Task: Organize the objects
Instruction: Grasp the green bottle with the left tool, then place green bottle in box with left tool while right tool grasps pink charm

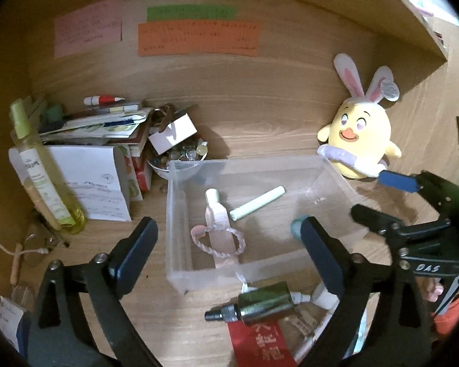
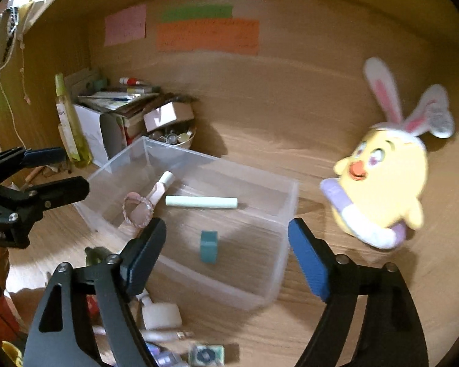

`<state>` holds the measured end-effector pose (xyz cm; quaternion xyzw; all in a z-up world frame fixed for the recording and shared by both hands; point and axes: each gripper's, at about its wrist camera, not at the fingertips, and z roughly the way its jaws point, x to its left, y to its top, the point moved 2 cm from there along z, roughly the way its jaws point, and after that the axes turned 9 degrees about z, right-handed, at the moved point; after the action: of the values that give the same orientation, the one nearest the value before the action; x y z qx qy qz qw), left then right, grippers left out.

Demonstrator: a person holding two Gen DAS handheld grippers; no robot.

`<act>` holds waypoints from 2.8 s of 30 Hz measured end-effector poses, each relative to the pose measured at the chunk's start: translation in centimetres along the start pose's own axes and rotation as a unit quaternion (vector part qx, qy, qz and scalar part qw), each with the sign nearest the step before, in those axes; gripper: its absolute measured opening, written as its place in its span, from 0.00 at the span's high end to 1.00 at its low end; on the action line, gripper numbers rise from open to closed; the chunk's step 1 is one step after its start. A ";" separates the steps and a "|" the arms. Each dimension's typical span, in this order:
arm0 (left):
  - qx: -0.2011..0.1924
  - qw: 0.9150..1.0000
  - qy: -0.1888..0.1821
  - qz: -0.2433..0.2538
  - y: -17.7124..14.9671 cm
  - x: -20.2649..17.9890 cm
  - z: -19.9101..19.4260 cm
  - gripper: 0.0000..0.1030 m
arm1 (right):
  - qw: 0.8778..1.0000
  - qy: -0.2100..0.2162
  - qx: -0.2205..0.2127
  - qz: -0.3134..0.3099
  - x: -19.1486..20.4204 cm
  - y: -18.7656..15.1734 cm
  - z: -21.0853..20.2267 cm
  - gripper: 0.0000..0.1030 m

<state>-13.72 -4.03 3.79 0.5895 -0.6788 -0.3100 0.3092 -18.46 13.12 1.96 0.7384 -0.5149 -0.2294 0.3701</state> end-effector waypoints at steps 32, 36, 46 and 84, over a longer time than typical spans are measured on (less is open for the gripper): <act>0.096 0.995 -0.026 0.014 -7.0 -4.2 4.6 0.06 | 0.991 -0.021 0.095 0.092 -4.7 -15.2 -2.6 0.58; 0.103 0.994 -0.034 0.014 -7.0 -4.3 5.0 0.17 | 0.992 -0.025 0.091 0.085 -4.5 -15.4 -2.8 0.75; 0.104 0.993 -0.054 0.004 -7.1 -4.6 4.7 0.39 | 0.992 -0.036 0.067 0.100 -5.7 -14.6 -3.4 0.91; 0.025 1.000 0.003 0.006 1.5 -1.9 3.5 0.39 | 0.993 -0.057 0.051 0.091 -6.6 -13.0 -3.2 0.79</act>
<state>-17.17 -1.81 2.76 0.5939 -0.6889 -0.2895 0.2982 -10.86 22.77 -6.50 0.6919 -0.6115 -0.2103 0.3212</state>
